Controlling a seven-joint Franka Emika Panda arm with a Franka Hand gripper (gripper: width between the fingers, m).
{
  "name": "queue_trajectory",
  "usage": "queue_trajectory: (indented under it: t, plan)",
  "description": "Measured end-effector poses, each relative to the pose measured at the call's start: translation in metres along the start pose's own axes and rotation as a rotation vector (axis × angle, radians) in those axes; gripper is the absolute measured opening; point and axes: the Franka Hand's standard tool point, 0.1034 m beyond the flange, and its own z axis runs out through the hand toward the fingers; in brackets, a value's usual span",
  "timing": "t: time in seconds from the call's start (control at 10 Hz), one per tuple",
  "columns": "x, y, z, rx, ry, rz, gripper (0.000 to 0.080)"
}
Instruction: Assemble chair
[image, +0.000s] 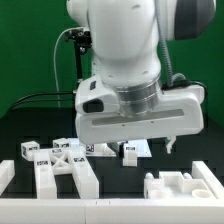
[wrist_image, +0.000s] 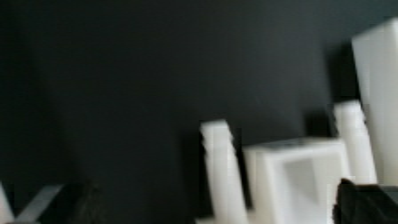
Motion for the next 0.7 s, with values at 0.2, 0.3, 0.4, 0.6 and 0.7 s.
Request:
queue_trajectory:
  t: [0.2,0.3,0.4,0.6,0.7]
  plan:
    - [-0.010,0.006,0.007,-0.013,-0.101,0.022,0.0649]
    - [-0.019,0.006,0.010,-0.008,-0.185,0.023,0.0649]
    - [-0.020,0.007,0.013,-0.004,-0.272,0.024,0.0649]
    - [-0.024,0.009,0.028,-0.007,-0.421,0.034,0.0649]
    - [-0.039,0.010,0.039,-0.009,-0.551,0.035,0.0649]
